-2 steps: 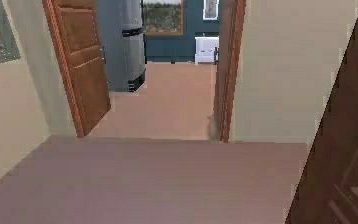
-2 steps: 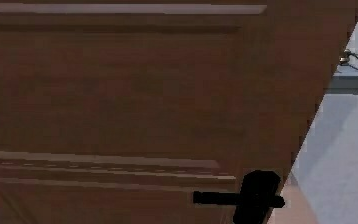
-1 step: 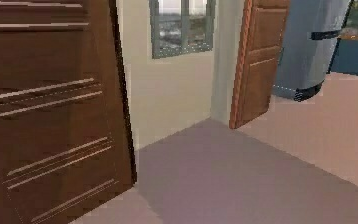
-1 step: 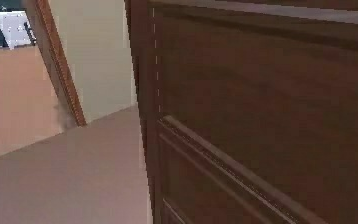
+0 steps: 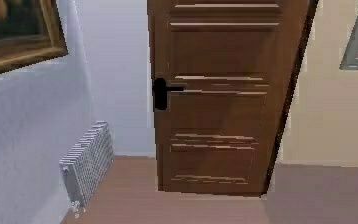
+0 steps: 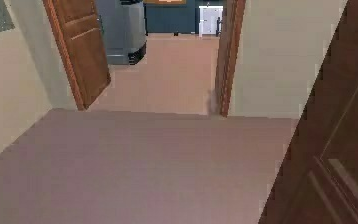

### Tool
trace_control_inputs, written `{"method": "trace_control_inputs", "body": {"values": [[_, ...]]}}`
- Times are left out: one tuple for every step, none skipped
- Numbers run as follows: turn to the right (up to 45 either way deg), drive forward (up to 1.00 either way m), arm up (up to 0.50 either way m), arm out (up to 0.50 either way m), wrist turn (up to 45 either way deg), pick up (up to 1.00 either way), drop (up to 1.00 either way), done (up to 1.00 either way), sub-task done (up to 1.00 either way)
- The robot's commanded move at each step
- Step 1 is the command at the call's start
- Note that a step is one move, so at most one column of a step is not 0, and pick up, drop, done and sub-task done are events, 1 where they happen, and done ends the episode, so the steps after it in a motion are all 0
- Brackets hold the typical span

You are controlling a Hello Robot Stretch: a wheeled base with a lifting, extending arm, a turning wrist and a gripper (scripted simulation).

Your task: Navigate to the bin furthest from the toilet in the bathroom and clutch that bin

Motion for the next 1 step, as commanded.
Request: {"method": "trace_control_inputs", "body": {"values": [[-45.0,0.00,0.00,0.00,0.0,0.00,0.00,0.00,0.00]]}}
